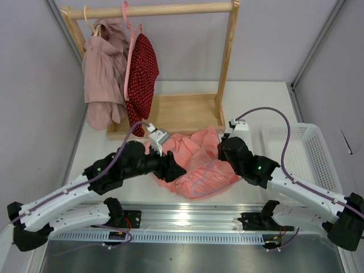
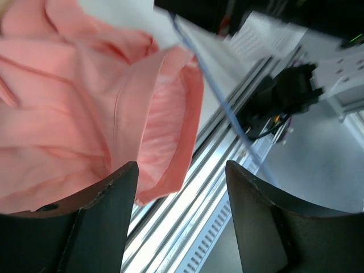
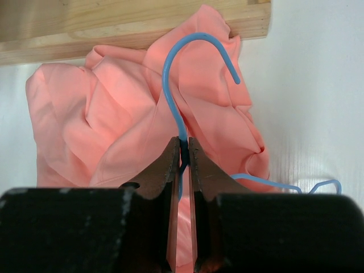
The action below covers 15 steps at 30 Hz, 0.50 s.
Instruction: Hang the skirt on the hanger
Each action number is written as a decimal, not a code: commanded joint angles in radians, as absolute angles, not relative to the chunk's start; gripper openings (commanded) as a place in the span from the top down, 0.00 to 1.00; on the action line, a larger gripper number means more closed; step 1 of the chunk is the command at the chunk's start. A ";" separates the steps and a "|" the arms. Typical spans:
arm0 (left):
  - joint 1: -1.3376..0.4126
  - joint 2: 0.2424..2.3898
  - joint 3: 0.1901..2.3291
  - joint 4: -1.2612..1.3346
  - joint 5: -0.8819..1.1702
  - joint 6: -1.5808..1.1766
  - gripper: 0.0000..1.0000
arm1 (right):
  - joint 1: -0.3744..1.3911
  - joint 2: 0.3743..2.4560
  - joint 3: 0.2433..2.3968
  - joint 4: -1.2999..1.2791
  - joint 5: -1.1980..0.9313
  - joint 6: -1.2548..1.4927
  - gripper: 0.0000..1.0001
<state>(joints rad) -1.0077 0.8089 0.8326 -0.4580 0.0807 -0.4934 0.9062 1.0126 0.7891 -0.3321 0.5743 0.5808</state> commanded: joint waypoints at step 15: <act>-1.006 1.081 1.046 -0.445 0.284 -0.419 0.34 | 0.937 0.999 0.782 -0.302 0.678 0.621 1.00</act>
